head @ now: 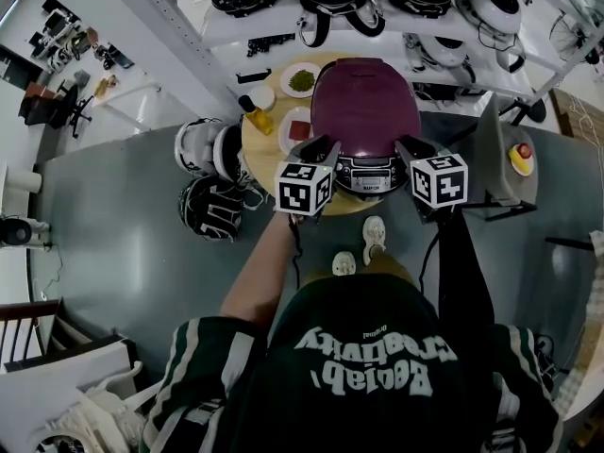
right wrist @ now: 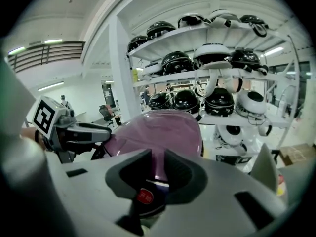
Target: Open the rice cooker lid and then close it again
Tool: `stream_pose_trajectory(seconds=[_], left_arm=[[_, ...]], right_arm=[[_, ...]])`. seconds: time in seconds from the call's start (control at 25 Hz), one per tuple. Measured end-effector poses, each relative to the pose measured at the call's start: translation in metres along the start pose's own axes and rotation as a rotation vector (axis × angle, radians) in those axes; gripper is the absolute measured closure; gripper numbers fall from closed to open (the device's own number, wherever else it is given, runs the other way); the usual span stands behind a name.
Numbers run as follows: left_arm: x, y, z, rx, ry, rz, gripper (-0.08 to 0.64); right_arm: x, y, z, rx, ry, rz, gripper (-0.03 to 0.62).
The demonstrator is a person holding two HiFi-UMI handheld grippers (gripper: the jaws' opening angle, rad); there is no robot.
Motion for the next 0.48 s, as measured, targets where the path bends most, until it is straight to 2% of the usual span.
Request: stream_pose_trajectory(seconds=[0.24,0.48], left_arm=[[0.0021,0.0022,0.0009,-0.046,-0.02,-0.004,0.464],[0.0047,0.0034,-0.0029,-0.019,-0.014,0.027,0.437]], right_arm=[[0.0043,0.0001,-0.0002,-0.012,0.016,0.083,0.506],[0.0083,-0.0009,0.0019,-0.048,0.029,0.181,0.508]])
Point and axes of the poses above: the fingertips, and each gripper's own axes: x forward along the fingers, z to its left, y out of its underside, the point moved 3 cm from there along -x, backward along the fingers, and after that the axes turned 3 degrees about y, right-handed, at the moved point
